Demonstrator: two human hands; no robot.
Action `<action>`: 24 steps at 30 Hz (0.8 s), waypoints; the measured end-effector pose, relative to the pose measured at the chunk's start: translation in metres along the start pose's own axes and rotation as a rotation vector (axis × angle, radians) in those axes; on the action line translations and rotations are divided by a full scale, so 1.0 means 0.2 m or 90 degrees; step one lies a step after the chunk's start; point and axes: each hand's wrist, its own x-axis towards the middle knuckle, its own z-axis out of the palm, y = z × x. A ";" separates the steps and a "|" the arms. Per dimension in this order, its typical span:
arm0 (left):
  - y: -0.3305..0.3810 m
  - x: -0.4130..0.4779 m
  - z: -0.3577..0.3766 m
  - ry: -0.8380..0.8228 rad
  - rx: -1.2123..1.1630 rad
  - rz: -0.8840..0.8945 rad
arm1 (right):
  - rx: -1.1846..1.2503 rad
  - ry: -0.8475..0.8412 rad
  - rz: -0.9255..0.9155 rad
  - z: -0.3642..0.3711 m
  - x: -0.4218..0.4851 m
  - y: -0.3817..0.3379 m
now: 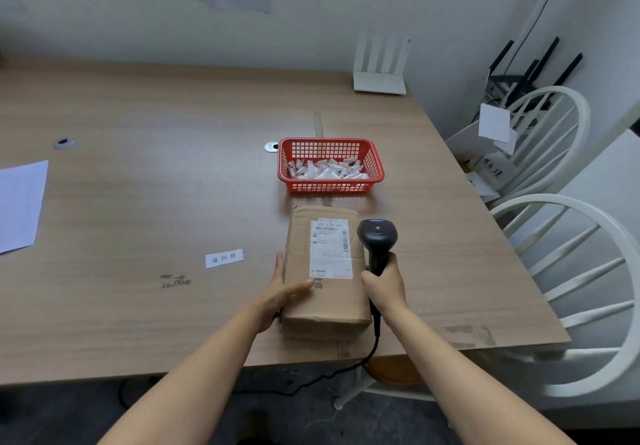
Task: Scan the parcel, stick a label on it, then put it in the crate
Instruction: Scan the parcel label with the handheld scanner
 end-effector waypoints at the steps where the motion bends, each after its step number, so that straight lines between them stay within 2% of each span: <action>1: 0.00 -0.01 0.00 -0.003 -0.003 0.002 | 0.004 0.004 -0.002 -0.01 0.00 -0.01; 6: 0.01 -0.05 0.01 -0.025 -0.018 0.026 | 0.031 0.024 -0.026 -0.04 0.01 -0.06; 10: 0.04 -0.09 0.02 0.030 0.098 0.095 | 0.022 0.007 -0.046 -0.05 0.00 -0.11; 15: 0.04 -0.12 0.01 0.039 0.192 0.210 | 0.001 0.008 -0.082 -0.10 -0.01 -0.18; 21: 0.05 -0.15 0.01 0.095 0.103 0.260 | -0.092 0.021 -0.164 -0.18 -0.09 -0.34; 24: 0.04 -0.14 0.00 0.109 0.101 0.283 | -0.057 0.012 -0.190 -0.21 -0.17 -0.41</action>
